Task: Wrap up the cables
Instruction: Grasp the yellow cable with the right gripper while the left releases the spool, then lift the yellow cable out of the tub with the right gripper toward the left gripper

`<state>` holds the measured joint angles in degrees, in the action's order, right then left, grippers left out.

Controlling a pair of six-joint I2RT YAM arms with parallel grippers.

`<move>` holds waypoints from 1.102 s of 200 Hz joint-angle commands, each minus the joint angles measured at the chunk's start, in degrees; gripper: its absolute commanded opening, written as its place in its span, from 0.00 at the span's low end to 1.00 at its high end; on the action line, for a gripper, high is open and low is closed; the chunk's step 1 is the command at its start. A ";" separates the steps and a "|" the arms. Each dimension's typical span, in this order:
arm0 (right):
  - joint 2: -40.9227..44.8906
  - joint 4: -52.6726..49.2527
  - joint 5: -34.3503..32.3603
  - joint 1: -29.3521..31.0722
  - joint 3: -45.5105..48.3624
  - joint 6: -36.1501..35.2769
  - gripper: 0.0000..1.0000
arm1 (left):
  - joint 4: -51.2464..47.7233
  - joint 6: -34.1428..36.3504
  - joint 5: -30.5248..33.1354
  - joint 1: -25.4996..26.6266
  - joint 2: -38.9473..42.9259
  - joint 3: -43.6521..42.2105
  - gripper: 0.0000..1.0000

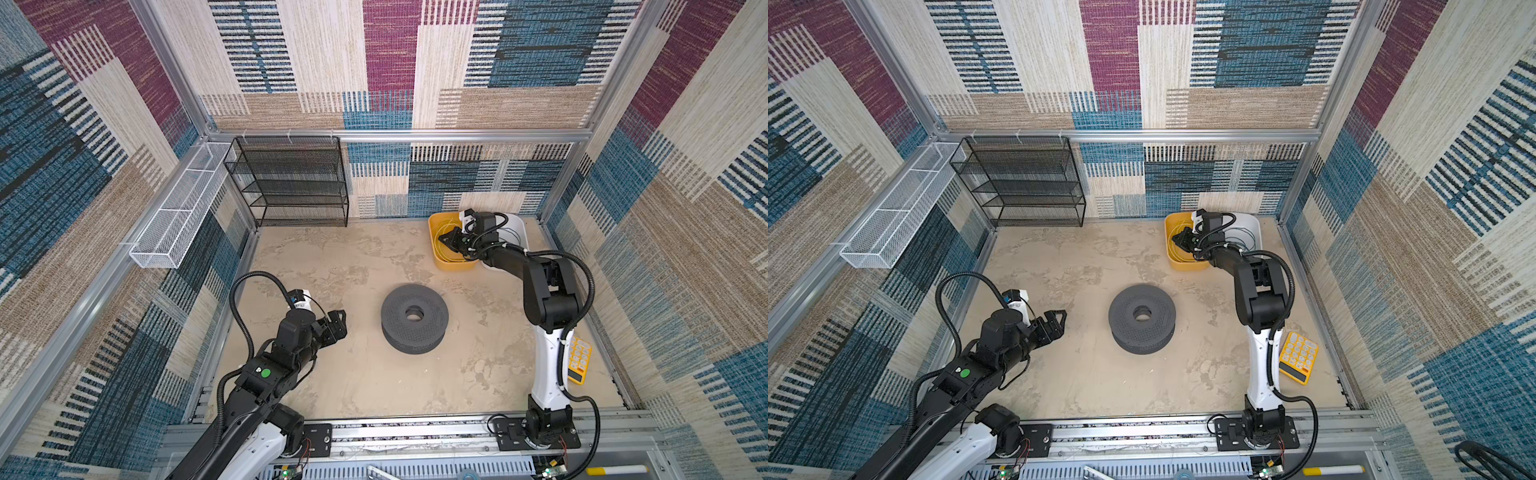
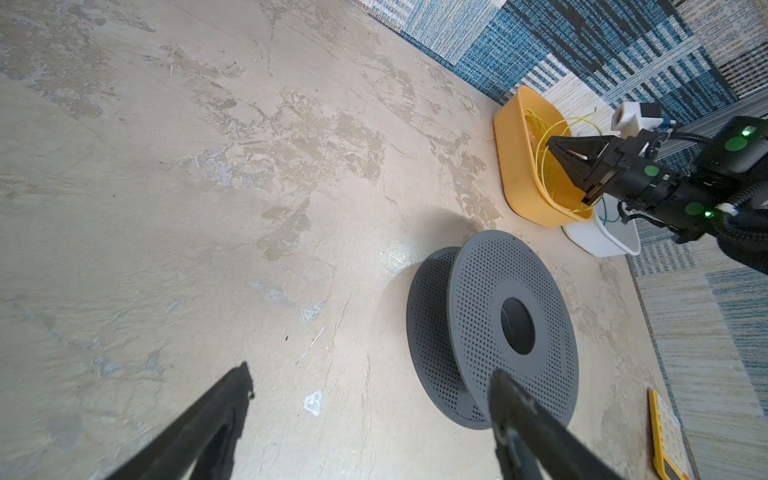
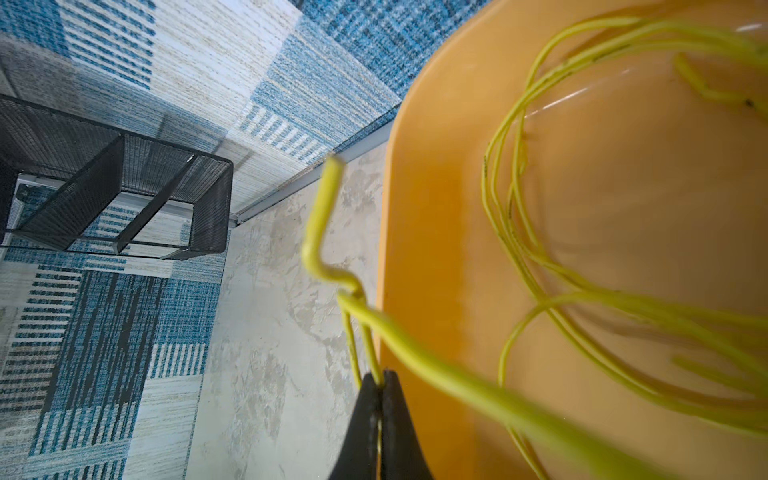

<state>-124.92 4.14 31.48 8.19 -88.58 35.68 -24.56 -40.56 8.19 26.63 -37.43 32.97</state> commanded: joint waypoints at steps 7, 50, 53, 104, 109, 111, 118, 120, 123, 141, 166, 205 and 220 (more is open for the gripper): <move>3.25 3.11 1.59 -0.01 1.75 -1.15 0.00 | 1.73 1.26 -0.05 -0.04 0.01 0.03 0.91; 10.21 3.25 2.36 0.02 5.34 -2.84 0.00 | 2.51 1.65 -0.94 -0.03 -0.13 0.55 0.91; 10.74 3.26 2.50 0.05 5.60 -2.97 0.00 | 2.71 1.76 -1.08 -0.05 -0.25 0.60 0.91; 19.88 2.13 3.52 0.64 9.05 -4.90 0.00 | 4.12 5.06 -4.38 0.00 -5.72 7.77 0.89; 20.87 2.10 3.52 0.72 9.60 -5.00 0.00 | 4.33 5.47 -4.96 -0.07 -6.60 8.76 0.88; 21.32 2.14 3.54 0.83 9.84 -5.07 0.00 | 4.38 5.57 -5.18 -0.02 -6.98 9.10 0.88; 22.62 2.19 3.80 1.02 10.65 -5.24 0.00 | 4.59 6.12 -5.96 -0.01 -8.21 10.47 0.88; 22.97 2.19 3.83 1.08 10.87 -5.33 0.00 | 4.62 6.28 -6.16 -0.05 -8.46 10.69 0.88; 23.56 2.18 3.91 1.17 11.10 -5.42 0.00 | 4.78 6.58 -6.55 -0.02 -9.08 11.44 0.87; 27.09 2.19 4.58 2.02 13.39 -5.59 0.00 | 5.31 8.22 -8.69 -0.04 -12.37 14.76 0.86; 32.42 1.74 4.16 4.25 17.02 -7.01 0.00 | 6.35 9.35 -10.88 -0.01 -16.34 18.75 0.85; 38.51 2.27 4.07 7.12 21.78 -6.42 0.00 | 10.95 10.31 -17.66 0.00 -22.31 23.66 0.83; 40.84 2.54 4.30 8.92 23.50 -6.07 0.00 | 13.14 10.46 -23.61 0.00 -24.74 25.86 0.80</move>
<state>-86.98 4.82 35.33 15.11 -66.85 29.69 -17.41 -32.14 -6.24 26.61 -59.59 55.90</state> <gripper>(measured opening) 0.056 0.817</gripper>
